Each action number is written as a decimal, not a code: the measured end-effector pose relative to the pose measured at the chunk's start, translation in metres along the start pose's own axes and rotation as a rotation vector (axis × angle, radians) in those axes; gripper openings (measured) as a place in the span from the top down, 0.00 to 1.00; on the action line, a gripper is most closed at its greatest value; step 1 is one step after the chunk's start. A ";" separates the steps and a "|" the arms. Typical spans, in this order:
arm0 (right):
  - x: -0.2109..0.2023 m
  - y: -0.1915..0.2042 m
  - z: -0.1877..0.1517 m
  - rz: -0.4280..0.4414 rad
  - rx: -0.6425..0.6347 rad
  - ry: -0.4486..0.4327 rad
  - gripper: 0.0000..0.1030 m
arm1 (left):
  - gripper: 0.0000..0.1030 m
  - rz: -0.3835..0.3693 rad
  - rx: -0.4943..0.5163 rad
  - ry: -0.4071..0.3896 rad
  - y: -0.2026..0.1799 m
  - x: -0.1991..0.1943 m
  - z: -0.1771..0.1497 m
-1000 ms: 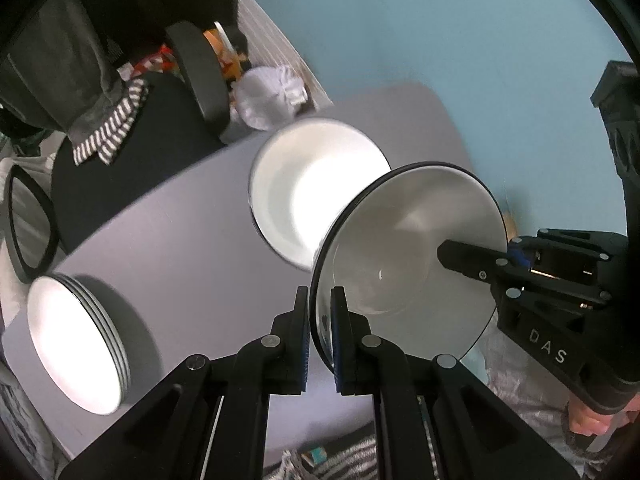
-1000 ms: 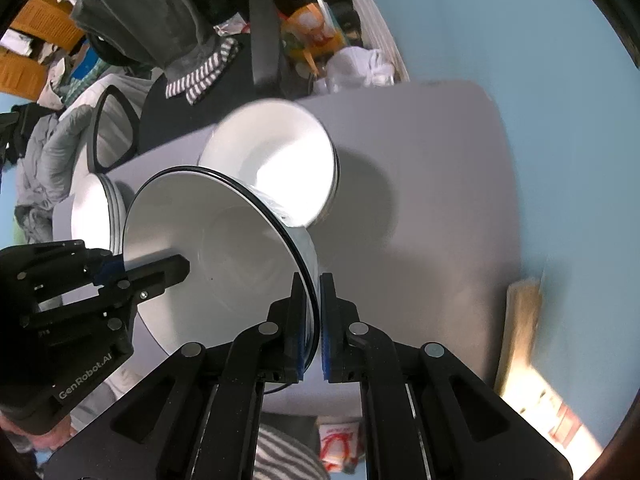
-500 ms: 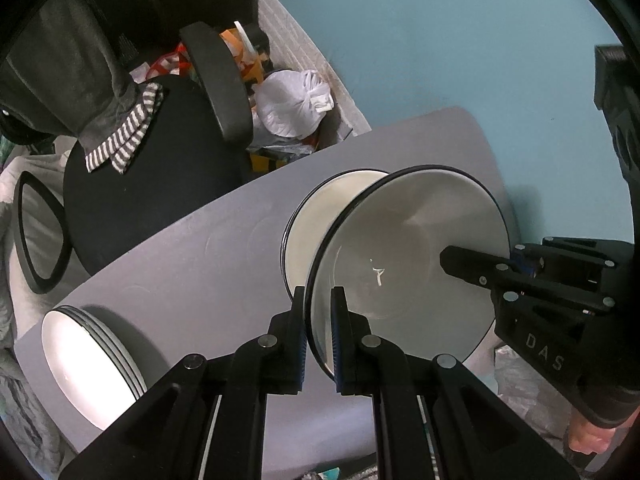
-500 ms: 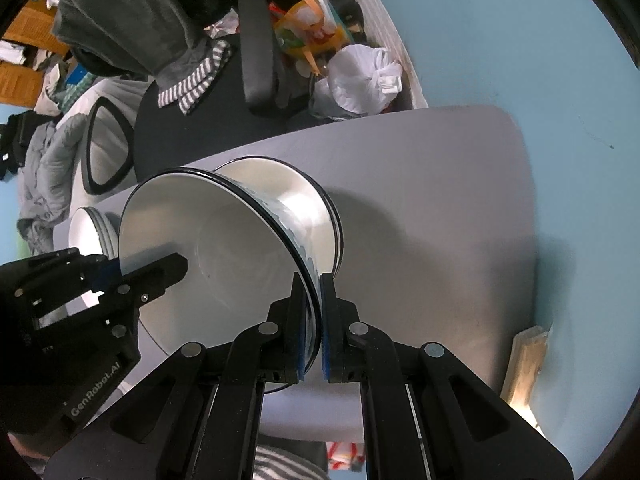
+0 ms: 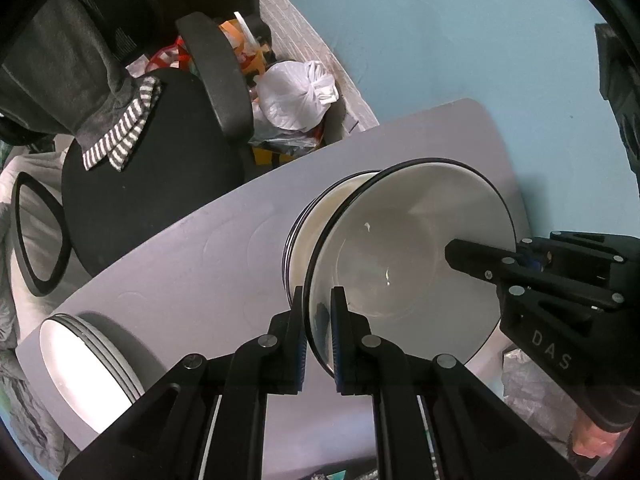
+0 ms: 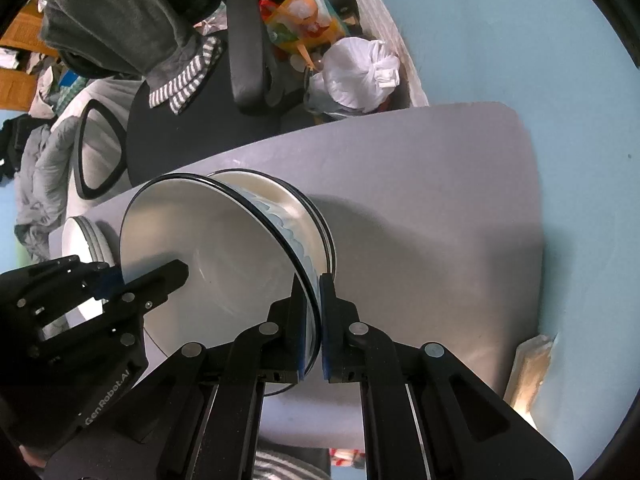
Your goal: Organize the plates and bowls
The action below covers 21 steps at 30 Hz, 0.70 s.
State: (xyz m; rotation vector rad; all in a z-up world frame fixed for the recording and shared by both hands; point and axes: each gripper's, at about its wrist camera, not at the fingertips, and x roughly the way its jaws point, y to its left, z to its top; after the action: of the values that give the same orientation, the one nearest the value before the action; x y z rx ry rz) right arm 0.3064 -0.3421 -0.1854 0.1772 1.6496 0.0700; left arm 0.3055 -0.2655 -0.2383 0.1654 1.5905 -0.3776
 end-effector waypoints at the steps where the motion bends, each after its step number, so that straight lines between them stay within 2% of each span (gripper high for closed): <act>1: 0.001 0.000 0.001 -0.003 -0.003 0.000 0.91 | 0.92 -0.002 0.000 0.001 0.000 0.001 0.001; 5: 0.001 0.003 0.004 -0.025 -0.011 0.005 0.87 | 0.91 0.004 0.003 0.008 -0.001 0.006 0.002; 7: 0.005 0.004 0.005 -0.032 -0.016 0.017 0.80 | 0.91 0.003 -0.010 0.007 0.000 0.006 0.004; 9: 0.009 0.005 0.007 -0.038 -0.024 0.029 0.78 | 0.91 0.007 -0.013 0.014 0.000 0.005 0.006; 15: 0.010 0.005 0.009 -0.029 -0.023 0.029 0.72 | 0.88 0.002 -0.002 0.021 0.000 0.006 0.008; 21: 0.007 0.005 0.010 -0.017 -0.027 0.012 0.71 | 0.88 0.040 0.017 0.022 -0.003 0.002 0.008</act>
State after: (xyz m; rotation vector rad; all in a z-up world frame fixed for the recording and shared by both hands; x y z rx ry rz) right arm 0.3160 -0.3371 -0.1928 0.1424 1.6613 0.0801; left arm 0.3121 -0.2717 -0.2400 0.2147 1.6038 -0.3591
